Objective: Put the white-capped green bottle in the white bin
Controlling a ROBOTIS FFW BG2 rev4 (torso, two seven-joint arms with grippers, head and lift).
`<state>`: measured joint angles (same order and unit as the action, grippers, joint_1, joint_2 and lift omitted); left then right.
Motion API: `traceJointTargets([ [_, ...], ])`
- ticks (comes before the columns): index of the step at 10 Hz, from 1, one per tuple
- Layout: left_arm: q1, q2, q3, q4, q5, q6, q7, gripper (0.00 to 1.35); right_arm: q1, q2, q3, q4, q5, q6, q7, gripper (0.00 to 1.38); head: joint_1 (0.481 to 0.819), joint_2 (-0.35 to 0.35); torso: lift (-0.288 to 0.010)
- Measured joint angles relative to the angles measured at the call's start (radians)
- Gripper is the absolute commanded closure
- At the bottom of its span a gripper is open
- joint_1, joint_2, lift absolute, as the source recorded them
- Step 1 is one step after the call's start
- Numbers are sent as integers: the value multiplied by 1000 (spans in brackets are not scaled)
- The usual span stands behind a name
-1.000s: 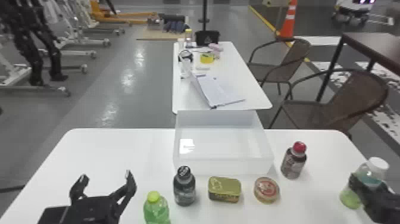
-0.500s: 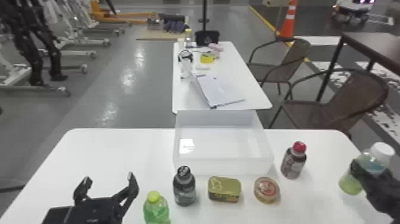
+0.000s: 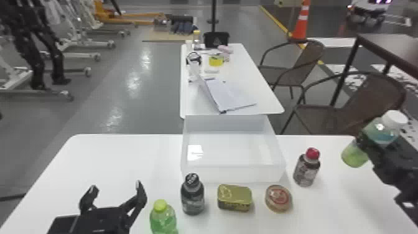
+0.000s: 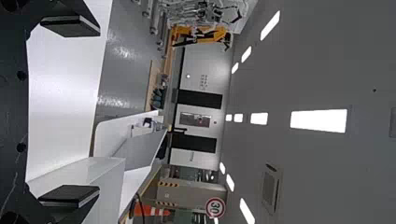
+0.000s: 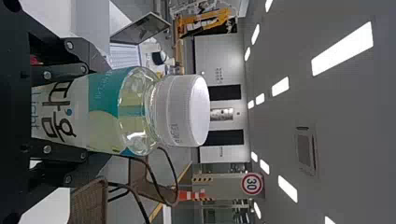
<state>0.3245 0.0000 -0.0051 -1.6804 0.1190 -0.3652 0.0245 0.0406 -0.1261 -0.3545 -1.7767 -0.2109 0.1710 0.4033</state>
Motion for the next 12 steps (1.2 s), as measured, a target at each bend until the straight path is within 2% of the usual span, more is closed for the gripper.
traceJointTargets([
  [2,-4,0,-4,3,-1,-1,0,111,-78,-21,68,51,-41,-31,0,964,549,0,-100],
  [4,-9,0,-12,7,2,2,0,111,-157,-51,154,173,-113,-106,1,964,549,0,-100],
  [6,-10,0,-12,11,5,0,0,113,-217,-53,235,279,-137,-165,4,964,549,0,-100],
  [8,-16,0,-15,26,6,-6,0,111,-286,-51,312,395,-161,-206,43,964,549,0,-100],
  [10,-19,0,-18,36,8,-8,0,113,-329,-38,366,475,-168,-222,54,964,549,0,-100],
  [12,-21,0,-19,40,10,-8,0,111,-391,-28,400,556,-167,-231,101,964,549,0,-100],
])
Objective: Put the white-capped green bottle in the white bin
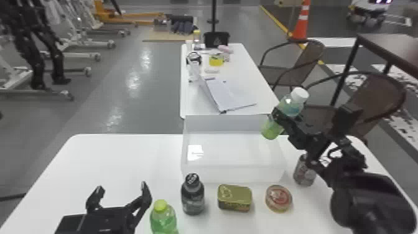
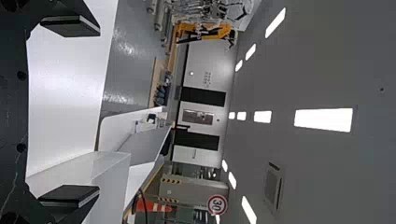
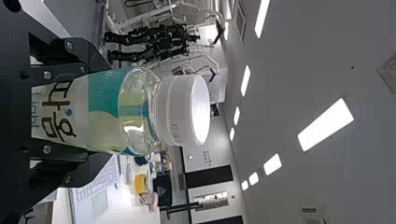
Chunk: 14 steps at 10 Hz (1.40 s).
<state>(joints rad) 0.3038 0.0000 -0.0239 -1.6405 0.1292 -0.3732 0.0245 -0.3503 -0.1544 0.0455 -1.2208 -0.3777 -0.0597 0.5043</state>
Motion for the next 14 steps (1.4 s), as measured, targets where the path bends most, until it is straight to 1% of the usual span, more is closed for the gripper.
traceJointTargets([
  [2,-3,0,-2,4,5,-3,0,111,-45,2,42,95,-5,-22,32,964,549,0,-100],
  [6,-6,0,-4,8,11,-9,0,111,-87,5,85,248,-10,-40,89,964,549,0,-100],
  [9,-9,0,-9,17,19,-17,0,111,-104,-4,95,294,4,-49,107,964,549,0,-100],
  [10,-10,0,-11,20,22,-20,0,111,-109,-8,98,301,10,-49,112,924,549,0,-100],
  [12,-12,0,-14,24,26,-26,0,113,-116,-12,108,310,16,-49,111,466,549,0,-100],
  [13,-14,0,-15,27,27,-28,0,111,-118,-13,110,312,20,-49,111,318,549,0,-100],
  [14,-15,0,-17,28,28,-30,0,111,-118,-13,111,312,22,-49,111,234,549,0,-100],
])
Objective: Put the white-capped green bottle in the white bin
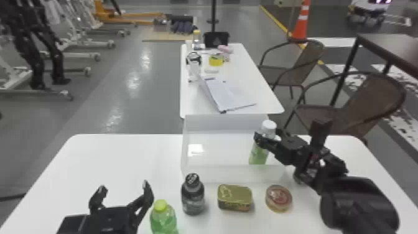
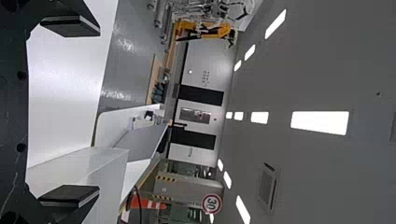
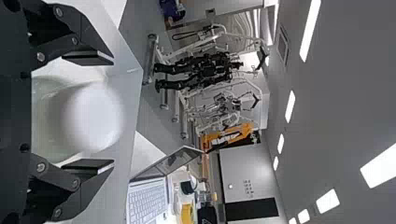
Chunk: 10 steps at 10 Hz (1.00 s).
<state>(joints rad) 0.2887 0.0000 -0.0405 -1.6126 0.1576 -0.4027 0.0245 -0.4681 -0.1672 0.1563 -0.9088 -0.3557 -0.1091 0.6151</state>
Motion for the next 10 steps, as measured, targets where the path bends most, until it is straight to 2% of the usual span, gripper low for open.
traceJointTargets([
  [6,-2,0,-2,2,1,-7,0,111,24,-4,-3,-37,-1,-7,-11,206,549,0,-100],
  [8,-3,0,-4,-2,-9,-13,0,111,134,-8,-37,-215,4,58,-104,206,549,0,-100],
  [10,1,0,-6,-5,-16,-18,11,113,307,-7,-95,-491,50,110,-227,206,549,0,-100],
])
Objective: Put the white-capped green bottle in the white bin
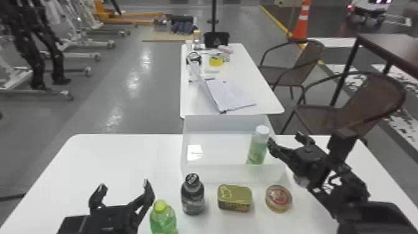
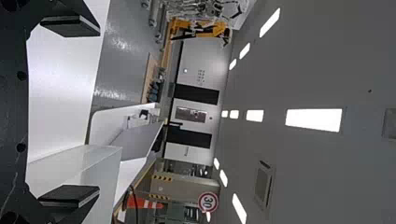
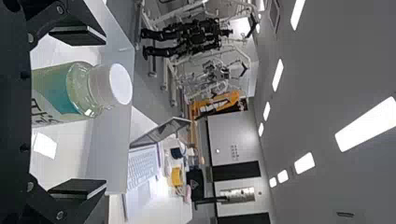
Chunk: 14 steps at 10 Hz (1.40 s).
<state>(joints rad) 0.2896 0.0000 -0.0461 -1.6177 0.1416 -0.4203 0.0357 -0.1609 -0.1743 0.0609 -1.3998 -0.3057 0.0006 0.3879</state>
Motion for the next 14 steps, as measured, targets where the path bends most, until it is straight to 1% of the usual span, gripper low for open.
traceJointTargets([
  [1,1,0,-1,0,-2,-2,3,111,90,1,-28,-133,21,12,-47,206,549,0,-100],
  [2,2,0,-2,-1,-4,-3,5,113,175,2,-48,-232,27,16,-80,206,549,0,-100],
  [4,2,0,-3,-2,-9,-6,8,113,329,11,-80,-373,29,19,-122,206,549,0,-100],
  [5,3,0,-2,-2,-11,-7,10,111,390,17,-96,-421,24,33,-133,206,549,0,-100],
  [7,6,0,-1,-3,-15,-9,12,111,477,22,-110,-469,2,48,-146,206,549,0,-100],
  [9,7,0,1,-4,-22,-11,13,113,534,27,-111,-492,-8,55,-151,206,549,0,-100],
  [11,9,0,3,-4,-31,-10,13,111,554,41,-107,-504,16,62,-152,205,549,0,-100],
  [14,13,0,3,-13,-55,2,13,111,556,48,-102,-519,45,80,-153,202,549,0,-100],
])
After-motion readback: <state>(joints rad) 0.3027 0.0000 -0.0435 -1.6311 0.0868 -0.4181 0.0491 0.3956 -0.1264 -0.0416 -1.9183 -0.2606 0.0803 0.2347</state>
